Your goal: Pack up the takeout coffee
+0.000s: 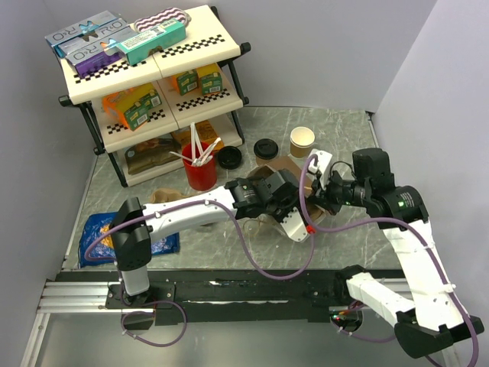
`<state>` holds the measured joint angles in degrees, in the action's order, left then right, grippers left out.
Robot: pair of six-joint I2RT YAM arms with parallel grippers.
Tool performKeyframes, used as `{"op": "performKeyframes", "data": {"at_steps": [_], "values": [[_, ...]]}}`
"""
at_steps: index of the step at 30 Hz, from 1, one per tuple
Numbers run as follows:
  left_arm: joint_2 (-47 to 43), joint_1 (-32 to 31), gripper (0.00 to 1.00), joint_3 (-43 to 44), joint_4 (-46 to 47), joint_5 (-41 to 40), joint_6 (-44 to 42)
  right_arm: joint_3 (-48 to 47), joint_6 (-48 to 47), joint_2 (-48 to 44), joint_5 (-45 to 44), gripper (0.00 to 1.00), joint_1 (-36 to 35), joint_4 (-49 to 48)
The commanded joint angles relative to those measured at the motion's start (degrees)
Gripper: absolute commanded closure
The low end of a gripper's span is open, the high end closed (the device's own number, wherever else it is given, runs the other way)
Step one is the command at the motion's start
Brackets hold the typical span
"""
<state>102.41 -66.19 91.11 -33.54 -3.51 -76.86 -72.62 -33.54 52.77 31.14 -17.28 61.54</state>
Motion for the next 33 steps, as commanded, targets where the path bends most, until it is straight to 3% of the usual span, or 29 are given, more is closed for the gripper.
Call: {"op": "performKeyframes", "data": {"at_steps": [1, 7, 14, 17, 21, 33], "values": [[-1.76, -0.25, 0.99, -1.63, 4.62, 3.06, 1.53, 0.46, -3.98, -2.58, 6.48, 1.00, -0.39, 4.46], [-3.36, -0.25, 0.99, -5.33, 6.73, 5.27, 3.03, -0.06, -8.47, -3.82, 7.71, 1.00, -0.48, 7.72], [-4.06, -0.25, 0.99, -11.57, 17.53, 3.68, 4.87, -0.33, -10.06, -3.99, 7.72, 1.00, -0.65, 11.58], [-2.75, -0.34, 0.99, -11.92, 19.03, -0.17, 5.93, -1.12, -8.39, -4.08, 7.10, 1.00, -0.65, 11.85], [-1.43, -0.69, 0.99, -12.71, 22.63, -2.82, 7.51, -1.38, 0.91, -4.00, 3.41, 1.00, -0.74, 8.07], [-1.42, -1.22, 0.99, -13.06, 31.61, -9.85, 13.40, -1.91, 10.42, -1.71, -1.34, 1.00, 0.22, 3.68]]}}
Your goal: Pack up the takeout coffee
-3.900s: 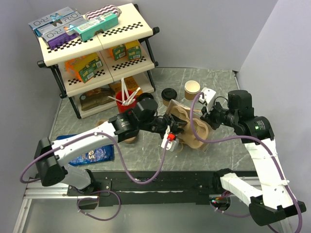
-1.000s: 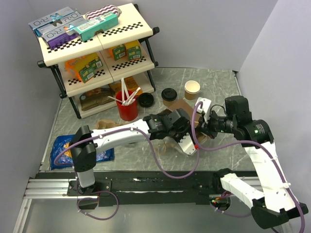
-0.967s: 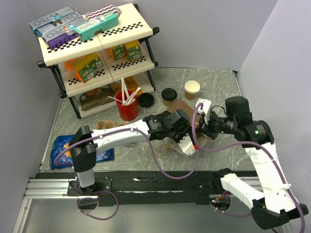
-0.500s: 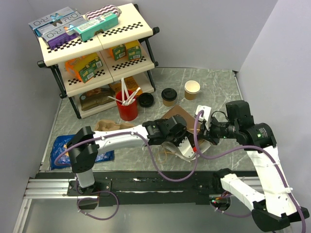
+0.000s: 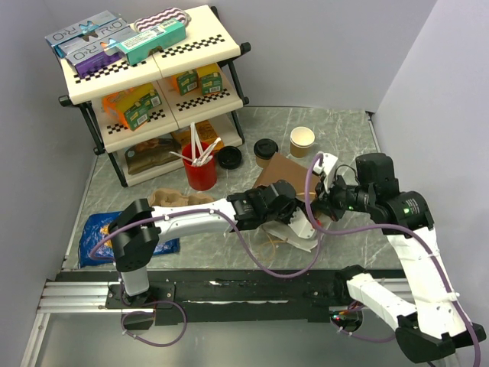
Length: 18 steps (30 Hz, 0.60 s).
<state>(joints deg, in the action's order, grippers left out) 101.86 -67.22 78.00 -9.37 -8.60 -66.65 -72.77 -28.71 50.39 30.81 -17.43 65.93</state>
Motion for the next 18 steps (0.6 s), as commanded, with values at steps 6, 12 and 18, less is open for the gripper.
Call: {"op": "performKeyframes", "data": {"at_steps": [6, 12, 18], "values": [[-1.58, -0.37, 0.99, -0.39, 6.64, -5.63, 4.95, -3.43, 6.82, 2.69, -2.33, 1.00, 1.08, -1.59], [-2.37, -0.37, 0.99, -1.27, 8.66, -6.52, 5.31, -2.90, 7.53, 3.75, -4.09, 1.00, 2.05, -2.21], [-1.67, -0.37, 0.99, -0.83, 7.35, -6.34, 5.22, -5.80, 7.09, 4.36, -4.35, 1.00, 2.23, -2.48]]}}
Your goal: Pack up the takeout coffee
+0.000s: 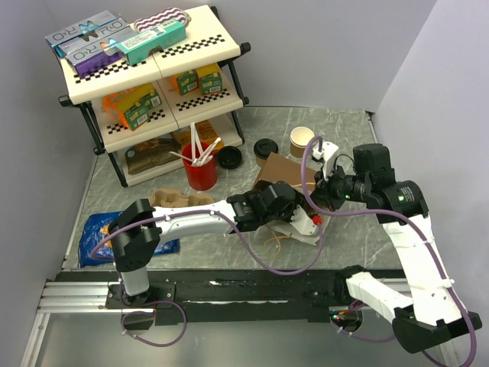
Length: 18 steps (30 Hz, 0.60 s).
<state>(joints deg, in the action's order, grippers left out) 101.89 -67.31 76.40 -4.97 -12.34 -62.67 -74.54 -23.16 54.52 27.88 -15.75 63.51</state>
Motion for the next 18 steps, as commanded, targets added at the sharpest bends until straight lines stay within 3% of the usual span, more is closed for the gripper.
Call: {"op": "performKeyframes", "data": {"at_steps": [1, 11, 18], "values": [[-1.43, -0.28, 0.99, 0.94, 2.60, -3.04, 1.33, -4.55, 1.01, 0.23, -0.81, 1.00, 0.63, 0.21], [1.21, 0.07, 0.99, 2.35, 3.57, -7.61, -2.36, -4.38, -1.19, -1.08, 3.40, 1.00, 0.19, 3.20], [3.41, 0.07, 0.99, 3.76, -1.18, -7.09, -4.21, -4.38, -0.84, -2.05, 0.70, 1.00, -1.39, 2.59]]}}
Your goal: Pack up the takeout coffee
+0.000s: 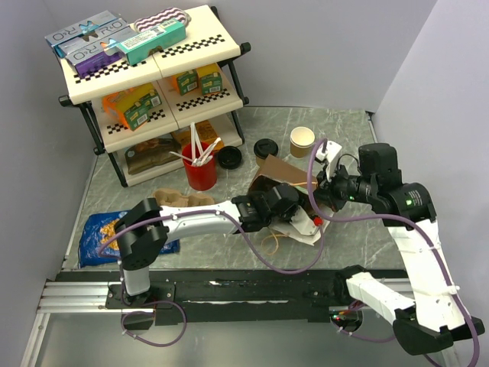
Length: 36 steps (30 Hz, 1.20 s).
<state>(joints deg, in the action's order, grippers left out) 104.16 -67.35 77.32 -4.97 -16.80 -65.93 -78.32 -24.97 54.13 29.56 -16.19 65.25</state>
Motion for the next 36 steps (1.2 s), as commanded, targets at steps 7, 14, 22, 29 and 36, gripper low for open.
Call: {"op": "performKeyframes", "data": {"at_steps": [7, 14, 22, 29, 36], "values": [[3.15, 0.03, 0.99, 2.13, 2.51, -5.70, -0.60, 0.10, 0.63, -2.27, 1.46, 1.00, -1.57, 1.63], [5.08, 0.12, 0.99, 2.13, 1.45, -3.95, 0.45, 0.72, -0.87, -2.80, 2.95, 1.00, -3.06, 2.59], [5.97, 0.20, 0.99, 0.99, 8.22, -4.21, 1.94, 2.73, -0.69, -2.98, 12.00, 1.00, -3.24, 4.00], [6.84, 0.91, 0.99, 0.29, 13.49, -4.91, 0.37, 1.25, -1.84, -1.57, 16.66, 1.00, -3.15, 6.55], [6.85, 1.70, 0.99, -0.15, 15.78, -6.23, 1.33, -2.88, -1.92, 0.36, 18.25, 1.00, -2.98, 8.49]]}}
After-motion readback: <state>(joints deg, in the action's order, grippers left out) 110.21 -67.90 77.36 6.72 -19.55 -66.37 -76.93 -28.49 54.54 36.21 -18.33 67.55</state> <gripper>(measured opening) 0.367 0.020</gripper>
